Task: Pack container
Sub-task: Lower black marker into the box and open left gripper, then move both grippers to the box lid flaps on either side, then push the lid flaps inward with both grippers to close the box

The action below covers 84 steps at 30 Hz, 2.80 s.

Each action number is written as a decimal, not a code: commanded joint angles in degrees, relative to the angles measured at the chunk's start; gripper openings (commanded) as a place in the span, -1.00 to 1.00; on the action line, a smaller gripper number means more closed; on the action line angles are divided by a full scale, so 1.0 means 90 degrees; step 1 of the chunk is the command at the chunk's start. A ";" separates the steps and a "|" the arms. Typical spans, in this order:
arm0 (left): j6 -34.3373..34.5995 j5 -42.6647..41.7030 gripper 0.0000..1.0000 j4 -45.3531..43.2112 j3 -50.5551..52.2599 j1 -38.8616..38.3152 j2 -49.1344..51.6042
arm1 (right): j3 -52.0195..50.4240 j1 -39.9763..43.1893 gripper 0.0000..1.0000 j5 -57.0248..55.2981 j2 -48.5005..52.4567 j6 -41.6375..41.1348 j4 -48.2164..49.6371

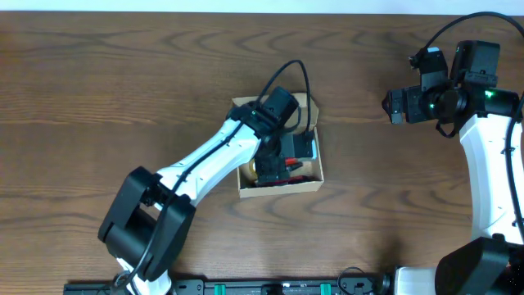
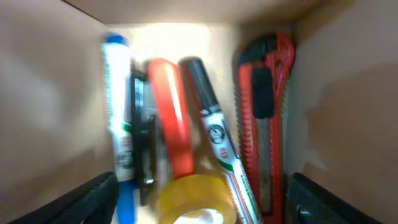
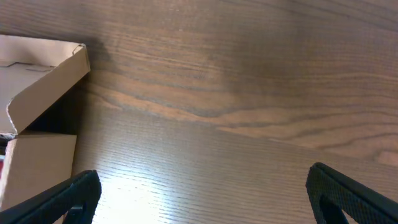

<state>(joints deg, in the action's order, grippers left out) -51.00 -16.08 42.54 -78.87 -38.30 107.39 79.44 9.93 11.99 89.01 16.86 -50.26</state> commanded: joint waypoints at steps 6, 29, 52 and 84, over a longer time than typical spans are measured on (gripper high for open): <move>0.1778 0.1010 0.57 0.0512 -0.1314 0.0277 -0.0850 | 0.0051 0.0029 -0.70 0.0032 0.0041 -0.0498 0.0066; 0.4427 -0.3220 -0.88 0.0886 -0.0177 0.4651 -0.0673 | 0.0046 0.0015 -0.97 0.2676 0.1965 -0.2965 -0.0299; 0.4478 -0.5625 -0.88 -0.0197 0.0294 0.4760 0.1785 | 0.0046 -0.1047 -0.98 0.3558 0.3247 -0.3526 0.0398; 0.5882 -0.5768 -0.88 -0.1807 0.0294 0.4294 0.1996 | 0.0046 -0.1226 -0.97 0.4748 0.4245 -0.4415 0.1875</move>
<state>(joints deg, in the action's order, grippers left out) -1.13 -67.37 27.11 -76.36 0.97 124.36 79.46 -0.36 51.46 126.89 -21.34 -34.63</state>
